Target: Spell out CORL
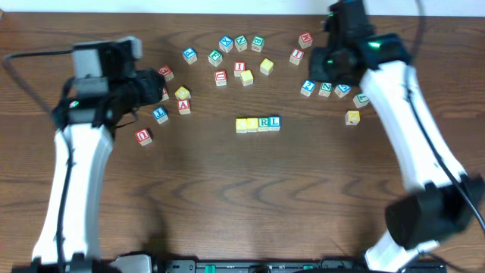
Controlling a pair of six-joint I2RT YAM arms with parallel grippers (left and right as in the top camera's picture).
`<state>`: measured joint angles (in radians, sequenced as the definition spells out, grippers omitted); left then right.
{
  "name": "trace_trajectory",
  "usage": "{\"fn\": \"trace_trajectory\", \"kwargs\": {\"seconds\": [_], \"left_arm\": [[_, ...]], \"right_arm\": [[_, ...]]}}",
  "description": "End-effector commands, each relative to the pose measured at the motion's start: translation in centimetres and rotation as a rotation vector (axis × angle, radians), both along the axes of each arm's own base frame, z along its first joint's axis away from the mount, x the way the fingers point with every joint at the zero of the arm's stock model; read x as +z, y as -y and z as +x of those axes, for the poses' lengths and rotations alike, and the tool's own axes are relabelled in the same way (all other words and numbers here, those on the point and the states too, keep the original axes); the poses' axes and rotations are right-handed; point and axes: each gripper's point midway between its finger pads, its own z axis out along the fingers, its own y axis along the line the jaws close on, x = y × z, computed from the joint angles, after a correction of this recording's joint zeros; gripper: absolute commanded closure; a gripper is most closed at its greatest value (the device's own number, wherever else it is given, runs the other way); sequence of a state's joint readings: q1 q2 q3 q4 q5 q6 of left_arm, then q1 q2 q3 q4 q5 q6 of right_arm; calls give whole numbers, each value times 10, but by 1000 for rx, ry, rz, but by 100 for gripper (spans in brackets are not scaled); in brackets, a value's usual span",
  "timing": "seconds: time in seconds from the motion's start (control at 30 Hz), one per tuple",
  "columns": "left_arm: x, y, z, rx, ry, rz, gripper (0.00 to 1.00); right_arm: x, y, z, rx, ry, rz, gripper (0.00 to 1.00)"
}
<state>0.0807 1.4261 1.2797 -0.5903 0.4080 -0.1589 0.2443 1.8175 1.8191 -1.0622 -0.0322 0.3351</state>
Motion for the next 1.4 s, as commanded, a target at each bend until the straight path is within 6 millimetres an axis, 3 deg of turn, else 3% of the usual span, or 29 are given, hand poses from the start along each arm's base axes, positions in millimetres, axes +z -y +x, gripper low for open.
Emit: {"fn": "trace_trajectory", "kwargs": {"seconds": [0.0, 0.03, 0.17, 0.33, 0.47, 0.7, 0.8, 0.93, 1.07, 1.2, 1.37], "left_arm": [[26, -13, -10, 36, 52, 12, 12], [29, -13, -12, 38, 56, 13, 2], [36, -12, -16, 37, 73, 14, 2], [33, -12, -15, 37, 64, 13, 2], [32, -12, -15, 37, 62, 13, 2], [32, -12, -15, 37, 62, 13, 2], [32, -12, -15, 37, 62, 13, 2], [32, -12, -15, 37, 62, 13, 2], [32, -12, -15, 37, 62, 13, 2], [32, -12, -15, 37, 62, 13, 2], [32, -13, -14, 38, 62, 13, 2]], "right_arm": [[51, 26, -19, -14, 100, -53, 39], [59, 32, -26, -26, 110, -61, 33], [93, 58, -62, -79, 149, -102, 1], [125, 72, -110, -85, 194, -118, 1], [143, 77, -136, -88, 236, -108, 1], [162, 81, -159, -93, 299, -93, 1], [157, 87, -172, -90, 264, -126, 1], [150, 98, -181, -106, 224, -188, 1], [145, 107, -173, -141, 235, -217, 1], [144, 109, -159, -176, 384, -167, 1], [133, 105, -152, -73, 652, -164, 1]]}}
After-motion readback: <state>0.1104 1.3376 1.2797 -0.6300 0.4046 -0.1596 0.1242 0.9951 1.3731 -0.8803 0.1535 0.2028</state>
